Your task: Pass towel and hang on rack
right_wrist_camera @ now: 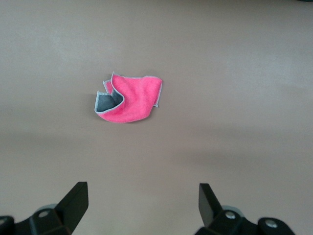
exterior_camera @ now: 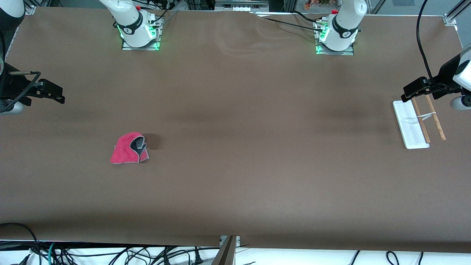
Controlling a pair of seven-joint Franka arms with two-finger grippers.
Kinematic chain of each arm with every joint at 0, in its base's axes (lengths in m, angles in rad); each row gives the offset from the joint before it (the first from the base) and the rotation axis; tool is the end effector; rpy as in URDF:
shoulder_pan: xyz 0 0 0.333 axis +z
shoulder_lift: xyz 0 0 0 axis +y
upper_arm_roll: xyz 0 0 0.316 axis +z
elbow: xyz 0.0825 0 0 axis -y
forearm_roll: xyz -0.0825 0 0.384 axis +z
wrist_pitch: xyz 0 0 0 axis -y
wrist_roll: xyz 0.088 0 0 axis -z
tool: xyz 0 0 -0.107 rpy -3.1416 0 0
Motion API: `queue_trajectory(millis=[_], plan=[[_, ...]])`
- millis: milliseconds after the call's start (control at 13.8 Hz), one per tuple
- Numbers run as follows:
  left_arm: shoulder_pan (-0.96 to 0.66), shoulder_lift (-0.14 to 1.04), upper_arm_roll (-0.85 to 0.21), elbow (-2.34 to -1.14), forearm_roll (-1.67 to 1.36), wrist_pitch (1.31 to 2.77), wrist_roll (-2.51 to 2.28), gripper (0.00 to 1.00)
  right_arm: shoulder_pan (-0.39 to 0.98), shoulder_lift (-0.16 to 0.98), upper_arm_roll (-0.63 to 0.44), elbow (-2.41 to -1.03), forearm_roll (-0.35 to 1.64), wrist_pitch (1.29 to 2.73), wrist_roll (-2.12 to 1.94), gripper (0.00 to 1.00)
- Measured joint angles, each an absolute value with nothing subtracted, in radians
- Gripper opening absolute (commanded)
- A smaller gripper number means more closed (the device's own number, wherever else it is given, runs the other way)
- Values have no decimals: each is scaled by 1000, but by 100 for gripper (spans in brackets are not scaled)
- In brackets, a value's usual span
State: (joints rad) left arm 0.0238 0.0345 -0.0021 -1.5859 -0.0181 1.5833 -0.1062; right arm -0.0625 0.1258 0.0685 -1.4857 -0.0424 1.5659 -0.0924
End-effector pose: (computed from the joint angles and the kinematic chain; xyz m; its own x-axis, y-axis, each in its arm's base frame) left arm 0.5648 0.0104 0.5992 0.9910 0.1277 -0.0388 0.1284 -0.9916 0.0141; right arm 0.5915 -0.0036 0.5923 0.9940 0.0978 -0.0482 0.0993 -0.9946 0.0295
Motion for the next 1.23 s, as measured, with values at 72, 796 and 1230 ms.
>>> queue_trajectory(millis=[72, 796, 1230], plan=[[25, 37, -1, -1586, -18, 1583, -89, 100, -63, 126, 68, -1486, -42, 1566, -92, 100], [31, 38, -4, -1586, -18, 1572, -48, 100, -63, 126, 68, -1485, -42, 1592, -92, 100], [31, 23, -6, -1599, -18, 1566, -47, 100, -63, 126, 68, -1485, -42, 1593, -92, 100]])
